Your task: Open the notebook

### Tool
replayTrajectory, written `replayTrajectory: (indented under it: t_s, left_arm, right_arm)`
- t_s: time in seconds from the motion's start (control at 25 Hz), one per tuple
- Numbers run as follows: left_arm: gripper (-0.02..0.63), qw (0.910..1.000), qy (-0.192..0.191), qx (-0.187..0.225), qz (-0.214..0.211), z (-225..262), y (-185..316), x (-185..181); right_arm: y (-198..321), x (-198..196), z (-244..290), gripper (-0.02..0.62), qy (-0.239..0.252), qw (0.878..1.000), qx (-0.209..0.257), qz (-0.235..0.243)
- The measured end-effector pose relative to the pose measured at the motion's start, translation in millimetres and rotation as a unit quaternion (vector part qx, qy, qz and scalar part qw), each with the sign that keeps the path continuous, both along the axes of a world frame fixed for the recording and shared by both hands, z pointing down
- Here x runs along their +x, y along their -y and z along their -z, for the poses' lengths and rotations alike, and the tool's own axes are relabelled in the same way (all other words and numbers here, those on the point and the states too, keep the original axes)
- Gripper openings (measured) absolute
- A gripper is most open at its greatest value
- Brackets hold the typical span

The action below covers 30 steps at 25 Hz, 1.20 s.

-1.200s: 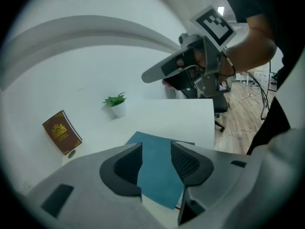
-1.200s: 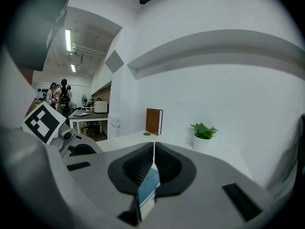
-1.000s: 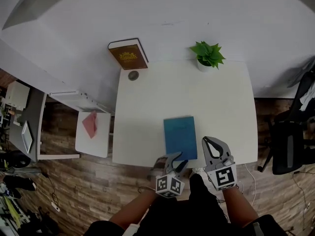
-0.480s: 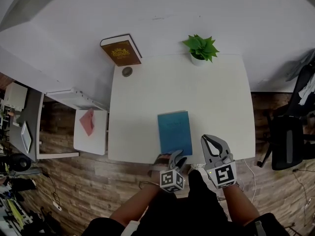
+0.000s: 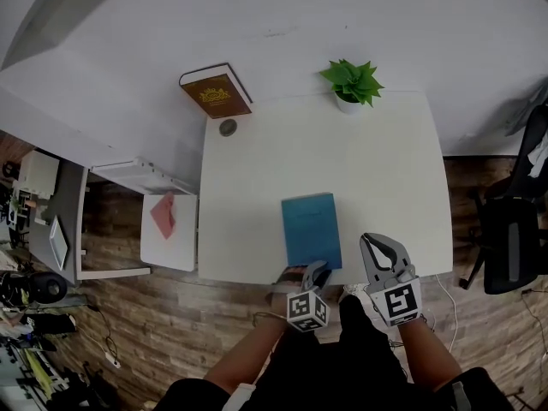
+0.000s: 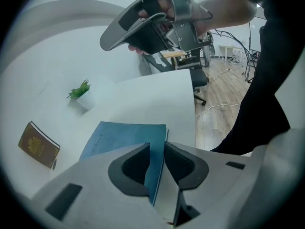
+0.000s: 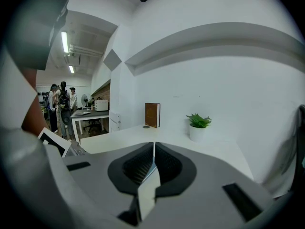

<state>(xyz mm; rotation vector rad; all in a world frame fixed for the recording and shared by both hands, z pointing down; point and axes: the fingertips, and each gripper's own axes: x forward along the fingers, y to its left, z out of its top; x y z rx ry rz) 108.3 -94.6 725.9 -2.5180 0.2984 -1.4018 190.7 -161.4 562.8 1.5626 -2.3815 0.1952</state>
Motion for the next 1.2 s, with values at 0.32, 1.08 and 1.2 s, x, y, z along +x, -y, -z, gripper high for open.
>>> replayTrajectory:
  t_s: [0.32,1.08,1.2]
  left_arm:
    - [0.025,0.9992,-0.028,-0.03,0.002,10.8,-4.6,-4.3]
    - [0.006,0.8929,-0.34,-0.103,0.277,105.5,29.4,-71.6]
    - [0.006,0.8354,-0.399,-0.133,0.354,109.6,38.8,-102.8]
  right_arm:
    - [-0.3,-4.1,1.0,0.006,0.015,1.0,-0.002,-0.002]
    - [11.3,-53.8,13.1,0.006,0.004,0.998,0.005,0.056]
    - [15.4,-68.1,16.5,0.006,0.0,0.997,0.007,0.073]
